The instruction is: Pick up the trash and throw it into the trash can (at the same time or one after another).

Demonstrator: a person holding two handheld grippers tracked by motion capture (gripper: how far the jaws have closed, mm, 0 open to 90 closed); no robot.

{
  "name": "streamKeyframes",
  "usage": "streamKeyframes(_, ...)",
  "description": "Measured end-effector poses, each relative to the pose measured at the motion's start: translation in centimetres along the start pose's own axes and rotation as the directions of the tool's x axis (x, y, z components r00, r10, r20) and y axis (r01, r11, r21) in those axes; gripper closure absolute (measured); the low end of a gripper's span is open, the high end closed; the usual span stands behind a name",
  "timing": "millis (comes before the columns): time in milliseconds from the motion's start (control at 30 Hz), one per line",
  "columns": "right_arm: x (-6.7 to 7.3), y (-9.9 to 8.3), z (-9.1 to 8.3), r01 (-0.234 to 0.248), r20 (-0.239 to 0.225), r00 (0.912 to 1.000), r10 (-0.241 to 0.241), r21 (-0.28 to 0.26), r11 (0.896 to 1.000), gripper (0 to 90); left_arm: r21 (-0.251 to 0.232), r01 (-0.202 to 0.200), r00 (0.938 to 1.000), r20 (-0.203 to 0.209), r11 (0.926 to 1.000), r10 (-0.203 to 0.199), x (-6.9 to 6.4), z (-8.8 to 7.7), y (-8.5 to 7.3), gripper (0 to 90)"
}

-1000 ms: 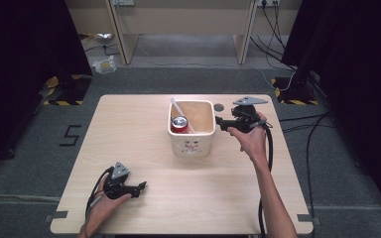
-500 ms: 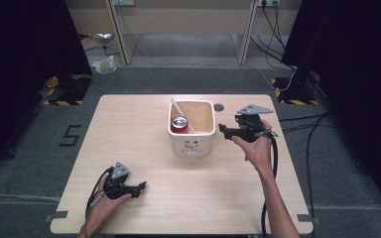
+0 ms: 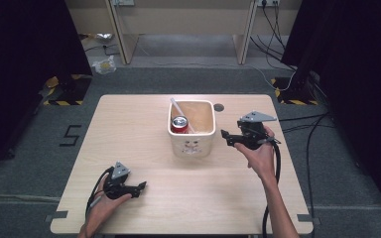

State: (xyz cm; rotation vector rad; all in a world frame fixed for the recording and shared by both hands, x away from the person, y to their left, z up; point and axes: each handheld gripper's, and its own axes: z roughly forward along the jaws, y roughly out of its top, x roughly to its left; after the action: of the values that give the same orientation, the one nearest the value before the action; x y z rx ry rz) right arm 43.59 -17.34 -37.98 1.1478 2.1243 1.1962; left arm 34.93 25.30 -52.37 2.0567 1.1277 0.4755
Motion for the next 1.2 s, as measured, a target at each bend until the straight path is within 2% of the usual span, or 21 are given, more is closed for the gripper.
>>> streamKeyframes(567, 0.4, -1.7, -1.5, 0.008, 0.0, 1.0, -0.008, -0.009, 1.0, 27.4, 0.003, -0.003, 1.0, -0.001, 1.0, 0.003, 0.0, 0.0, 0.0, 14.4)
streamKeyframes(733, 0.6, -1.9, -1.9, 0.043, 0.025, 0.9987, -0.043, 0.0, 0.999, 26.8, 0.004, -0.004, 1.0, -0.001, 1.0, 0.004, 0.0, 0.0, 0.0, 14.4)
streamKeyframes(833, 0.9, -2.0, -2.2, 0.05, 0.022, 0.9985, -0.05, -0.002, 0.999, 26.8, 0.004, -0.005, 1.0, -0.001, 1.0, 0.005, 0.0, 0.0, 0.0, 14.4)
streamKeyframes(1200, 1.1, -3.8, -2.4, 0.034, 0.014, 0.9993, -0.034, 0.008, 0.999, 25.7, 0.006, -0.006, 1.0, 0.0, 1.0, 0.006, 0.0, 0.0, 0.0, 14.4)
